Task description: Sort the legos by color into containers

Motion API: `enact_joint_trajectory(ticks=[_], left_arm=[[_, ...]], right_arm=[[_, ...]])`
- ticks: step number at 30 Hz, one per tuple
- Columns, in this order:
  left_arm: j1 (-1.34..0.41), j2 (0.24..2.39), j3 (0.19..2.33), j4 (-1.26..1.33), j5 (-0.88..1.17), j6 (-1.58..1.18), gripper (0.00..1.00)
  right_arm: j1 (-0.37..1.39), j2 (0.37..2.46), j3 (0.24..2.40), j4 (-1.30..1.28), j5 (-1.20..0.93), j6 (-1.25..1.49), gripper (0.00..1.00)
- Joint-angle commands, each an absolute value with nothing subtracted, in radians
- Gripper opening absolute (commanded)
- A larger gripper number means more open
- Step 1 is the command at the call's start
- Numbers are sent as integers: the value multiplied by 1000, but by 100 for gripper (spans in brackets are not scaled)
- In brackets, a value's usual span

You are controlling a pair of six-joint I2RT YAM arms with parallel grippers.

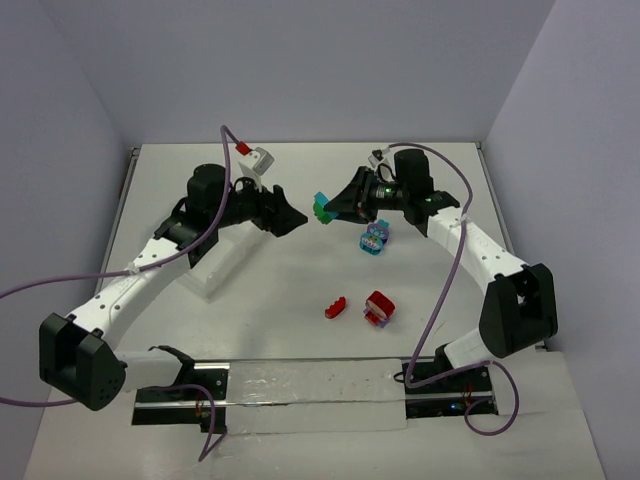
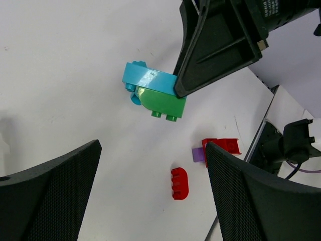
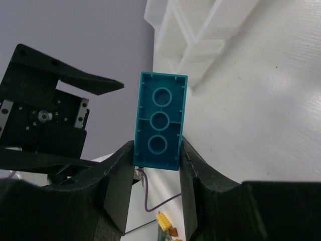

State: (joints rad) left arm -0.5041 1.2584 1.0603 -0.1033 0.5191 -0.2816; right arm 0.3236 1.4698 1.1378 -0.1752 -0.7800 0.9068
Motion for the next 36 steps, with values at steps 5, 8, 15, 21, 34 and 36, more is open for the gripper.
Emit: enact_joint_trajectory(ticks=[5,8,15,21,34,36], left_arm=[[-527,1339,1113,16,594,-261,96],[-536,1356,1131,11,601,-259,96],[-505,1329,1080,126,615,-409,93],[-404,1292,987,314,724,-745,89],[-371,1415,752,1297,764,-1643,84],[-380,1436,760,1342,765,-1656,84]], right_arm=[[315,1401,1121,-108,-823,940,0],[315,1401,1121,-103,-826,943,0],[314,1392,1133,-95,-820,935,0],[314,1324,1080,49,-808,928,0],[316,1279,1068,152,-814,906,0],[316,1280,1067,172,-816,916,0]])
